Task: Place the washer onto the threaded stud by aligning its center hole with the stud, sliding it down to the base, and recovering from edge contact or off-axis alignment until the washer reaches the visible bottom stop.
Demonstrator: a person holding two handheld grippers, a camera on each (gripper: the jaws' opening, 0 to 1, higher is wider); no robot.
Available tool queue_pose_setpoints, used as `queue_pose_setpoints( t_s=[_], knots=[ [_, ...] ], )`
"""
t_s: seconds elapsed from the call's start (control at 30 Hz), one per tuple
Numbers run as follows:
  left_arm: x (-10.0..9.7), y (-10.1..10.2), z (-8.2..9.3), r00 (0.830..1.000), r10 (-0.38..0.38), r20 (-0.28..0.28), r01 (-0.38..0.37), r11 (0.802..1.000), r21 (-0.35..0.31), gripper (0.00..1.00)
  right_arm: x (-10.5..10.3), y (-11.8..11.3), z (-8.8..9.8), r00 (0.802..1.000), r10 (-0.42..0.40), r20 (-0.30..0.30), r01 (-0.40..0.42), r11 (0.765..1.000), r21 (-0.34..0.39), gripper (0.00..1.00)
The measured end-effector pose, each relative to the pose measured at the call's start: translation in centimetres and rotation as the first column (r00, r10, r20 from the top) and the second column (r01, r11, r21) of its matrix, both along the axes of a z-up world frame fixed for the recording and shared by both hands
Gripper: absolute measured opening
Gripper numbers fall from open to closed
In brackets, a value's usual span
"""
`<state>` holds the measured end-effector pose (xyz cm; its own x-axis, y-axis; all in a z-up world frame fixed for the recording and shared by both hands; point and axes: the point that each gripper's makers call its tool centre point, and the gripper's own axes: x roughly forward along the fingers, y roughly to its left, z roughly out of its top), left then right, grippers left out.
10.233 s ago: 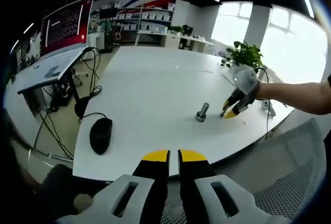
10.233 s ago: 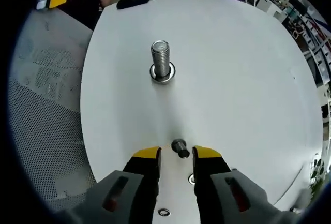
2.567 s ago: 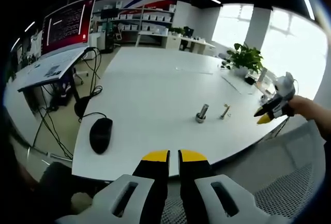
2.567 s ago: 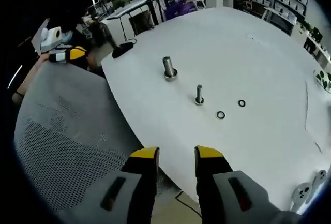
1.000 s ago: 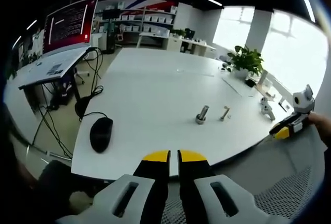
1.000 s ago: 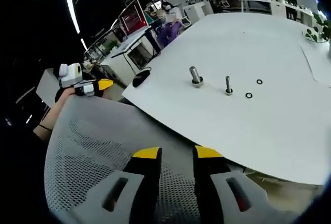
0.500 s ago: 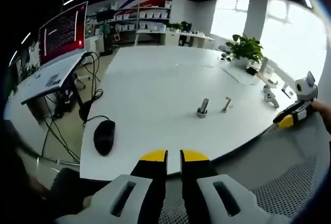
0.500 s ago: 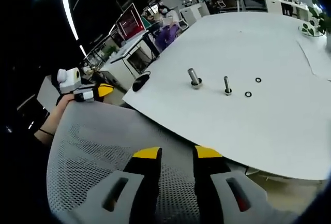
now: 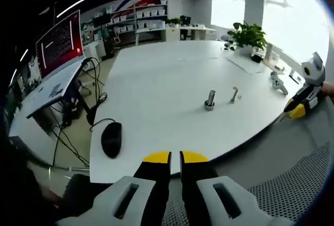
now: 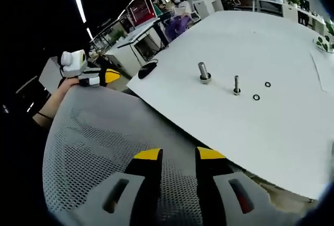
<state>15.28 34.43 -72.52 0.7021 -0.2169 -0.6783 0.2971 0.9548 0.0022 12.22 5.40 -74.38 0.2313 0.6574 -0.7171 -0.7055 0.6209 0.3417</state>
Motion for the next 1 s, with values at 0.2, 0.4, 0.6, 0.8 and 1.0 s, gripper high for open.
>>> queue_pose_setpoints(
  t_s=[0.2, 0.4, 0.6, 0.8, 1.0],
  knots=[
    [-0.3, 0.3, -0.4, 0.999, 0.024, -0.03, -0.024, 1.0, -0.008, 0.04, 4.4, -2.9, -0.5, 0.996, 0.057, 0.069, -0.047, 0.989, -0.142, 0.28],
    [-0.3, 0.5, -0.4, 0.999, 0.029, -0.025, -0.029, 1.0, 0.001, 0.04, 9.2, -5.1, -2.2, 0.992, 0.075, 0.104, -0.049, 0.971, -0.234, 0.27],
    [-0.4, 0.4, -0.5, 0.999, 0.015, -0.031, -0.015, 1.0, 0.009, 0.04, 12.5, -5.2, -5.5, 0.985, 0.146, 0.093, -0.109, 0.939, -0.326, 0.27],
    [-0.6, 0.3, -0.7, 0.999, 0.009, -0.045, -0.009, 1.0, 0.008, 0.01, 15.6, -4.5, -7.5, 0.982, 0.166, 0.086, -0.124, 0.923, -0.364, 0.27],
    [-0.6, 0.4, -0.7, 0.999, 0.009, -0.048, -0.008, 1.0, 0.012, 0.01, 18.0, -4.8, -9.8, 0.986, 0.163, 0.043, -0.131, 0.899, -0.417, 0.27]
  ],
)
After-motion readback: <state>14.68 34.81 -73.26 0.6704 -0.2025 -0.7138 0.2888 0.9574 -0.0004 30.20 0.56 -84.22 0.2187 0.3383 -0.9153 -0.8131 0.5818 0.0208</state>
